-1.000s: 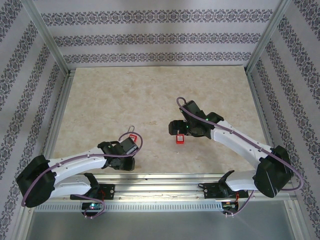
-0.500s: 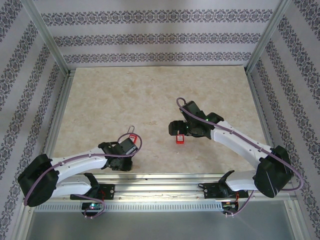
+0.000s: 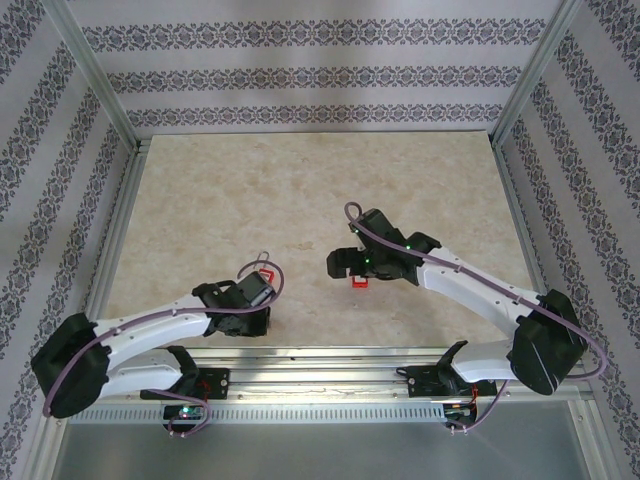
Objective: Unlock with the key
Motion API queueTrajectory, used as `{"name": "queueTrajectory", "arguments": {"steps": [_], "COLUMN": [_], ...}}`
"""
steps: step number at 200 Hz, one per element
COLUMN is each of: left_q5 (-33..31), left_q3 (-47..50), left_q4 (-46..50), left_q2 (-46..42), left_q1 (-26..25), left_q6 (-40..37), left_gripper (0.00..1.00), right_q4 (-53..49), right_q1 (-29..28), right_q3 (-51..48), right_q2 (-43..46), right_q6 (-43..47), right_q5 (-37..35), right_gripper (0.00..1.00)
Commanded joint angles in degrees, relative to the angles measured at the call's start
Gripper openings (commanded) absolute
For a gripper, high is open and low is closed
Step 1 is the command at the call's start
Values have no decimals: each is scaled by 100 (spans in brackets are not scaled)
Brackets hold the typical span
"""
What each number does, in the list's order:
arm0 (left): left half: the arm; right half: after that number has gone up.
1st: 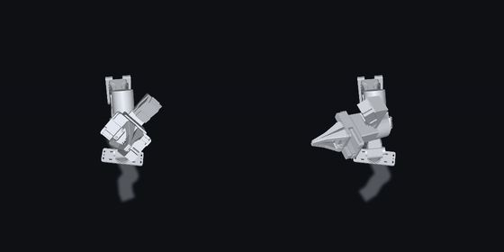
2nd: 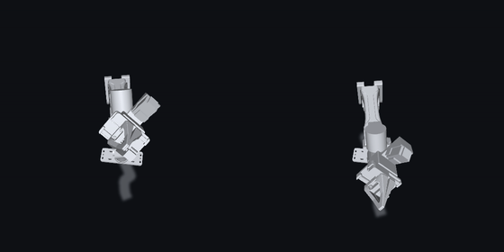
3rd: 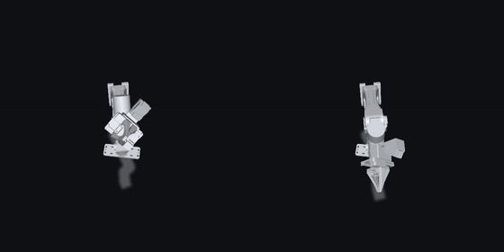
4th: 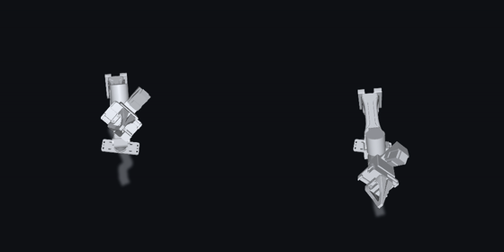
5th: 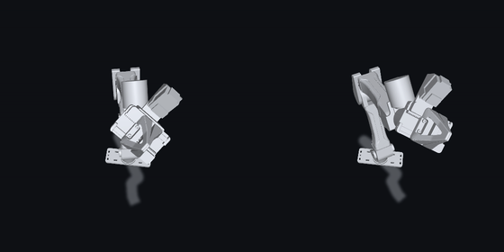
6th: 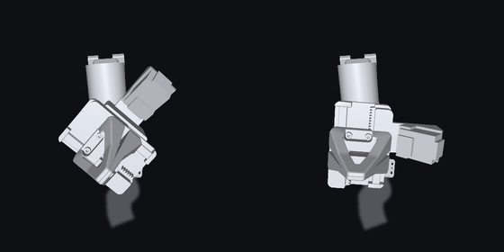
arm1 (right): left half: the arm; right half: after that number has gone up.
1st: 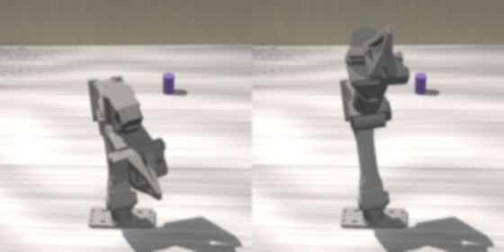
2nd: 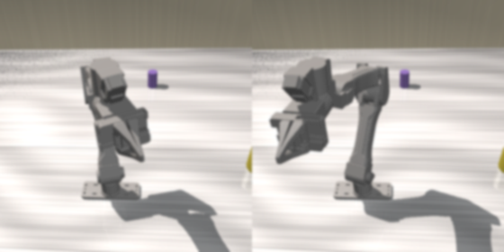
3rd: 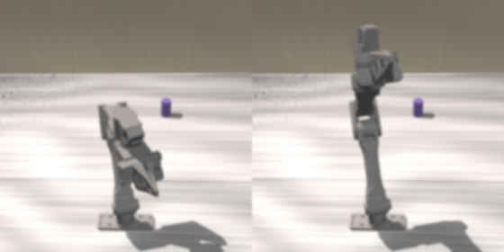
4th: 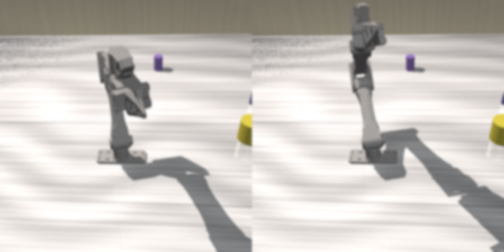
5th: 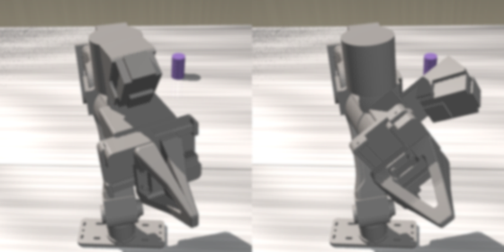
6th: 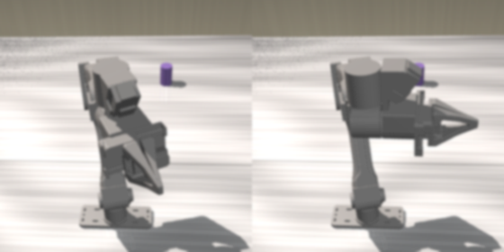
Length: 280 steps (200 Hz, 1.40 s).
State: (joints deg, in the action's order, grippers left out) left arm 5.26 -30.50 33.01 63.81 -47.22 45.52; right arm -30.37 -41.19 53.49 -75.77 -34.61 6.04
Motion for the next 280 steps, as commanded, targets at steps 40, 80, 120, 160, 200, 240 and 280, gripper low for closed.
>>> {"name": "queueTrajectory", "arguments": {"steps": [40, 80, 120, 160, 200, 240, 280], "left_q5": [-173, -161, -136, -129, -154, -193, -244], "left_q3": [132, 154, 62, -449, -1212, -1273, -1463], "left_q4": [-417, -475, -868, -808, -648, -1403, -2150], "left_q2": [-1099, -1368, -1497, -1320, -1098, -1086, -496], "left_q1": [20, 20, 20, 28, 32, 37, 38], "left_q6": [381, 454, 295, 143, -318, -833, -1351], "left_gripper": [0, 0, 0, 0, 0, 0, 0], "right_q4": [1552, 1974, 2780, 3540, 4246, 4881, 5720], "right_q1": [-509, -612, -908, -1166, -992, -577, -214], "right_q3": [-665, -869, -803, -1407, -1878, -1948, -2264], "right_q2": [-235, -488, -830, -445, -321, -135, 99], "right_q6": [-1011, -1512, -1705, -881, -1349, -2503, -3714], "right_q5": [891, 1082, 1465, 1037, 910, 1274, 1431], "right_gripper": [88, 88, 84, 78, 73, 79, 83]}}
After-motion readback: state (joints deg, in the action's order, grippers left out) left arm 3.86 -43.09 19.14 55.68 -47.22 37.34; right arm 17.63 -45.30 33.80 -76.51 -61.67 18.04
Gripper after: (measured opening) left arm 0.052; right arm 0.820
